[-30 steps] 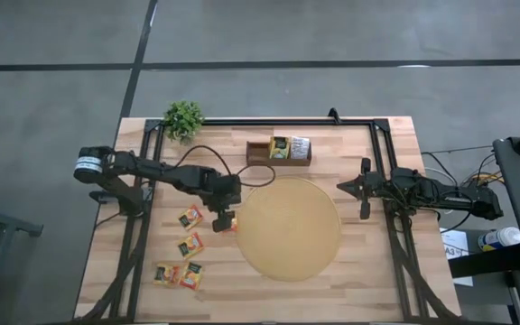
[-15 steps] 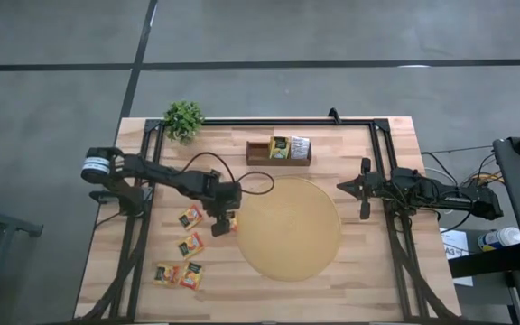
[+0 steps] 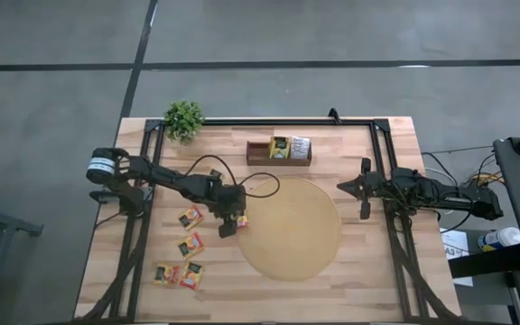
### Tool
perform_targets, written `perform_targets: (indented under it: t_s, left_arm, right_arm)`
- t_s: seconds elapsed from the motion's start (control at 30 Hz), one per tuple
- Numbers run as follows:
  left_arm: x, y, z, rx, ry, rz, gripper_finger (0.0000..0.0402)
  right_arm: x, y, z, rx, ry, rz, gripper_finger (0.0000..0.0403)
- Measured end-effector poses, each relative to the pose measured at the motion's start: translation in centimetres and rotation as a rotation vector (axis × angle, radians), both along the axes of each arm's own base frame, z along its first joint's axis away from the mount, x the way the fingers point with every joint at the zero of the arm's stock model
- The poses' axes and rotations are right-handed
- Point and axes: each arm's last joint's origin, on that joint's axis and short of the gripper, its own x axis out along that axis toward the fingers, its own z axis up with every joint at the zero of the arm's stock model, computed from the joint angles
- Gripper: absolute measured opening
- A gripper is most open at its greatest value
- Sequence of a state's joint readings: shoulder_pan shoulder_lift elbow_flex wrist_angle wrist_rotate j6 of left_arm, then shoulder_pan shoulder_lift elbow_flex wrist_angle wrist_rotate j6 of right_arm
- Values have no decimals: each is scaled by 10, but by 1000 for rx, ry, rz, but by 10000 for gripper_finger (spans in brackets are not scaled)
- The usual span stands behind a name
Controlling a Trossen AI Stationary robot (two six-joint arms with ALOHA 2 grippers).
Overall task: Pick & Place Tea
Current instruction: Put the orange tea bag into the left section of the wooden organizer
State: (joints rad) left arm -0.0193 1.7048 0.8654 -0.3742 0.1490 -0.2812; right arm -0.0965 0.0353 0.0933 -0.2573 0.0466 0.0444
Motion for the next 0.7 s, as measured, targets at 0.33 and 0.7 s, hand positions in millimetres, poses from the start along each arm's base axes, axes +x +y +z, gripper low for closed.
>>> perform_targets:
  t_s: [0.33,0.7]
  left_arm:
    - [4,-3,-31,92,93,-24,271]
    - [5,-2,-32,161,62,-69,92]
  right_arm:
    - [0,0,0,0,0,0,9]
    - [0,0,0,0,0,0,9]
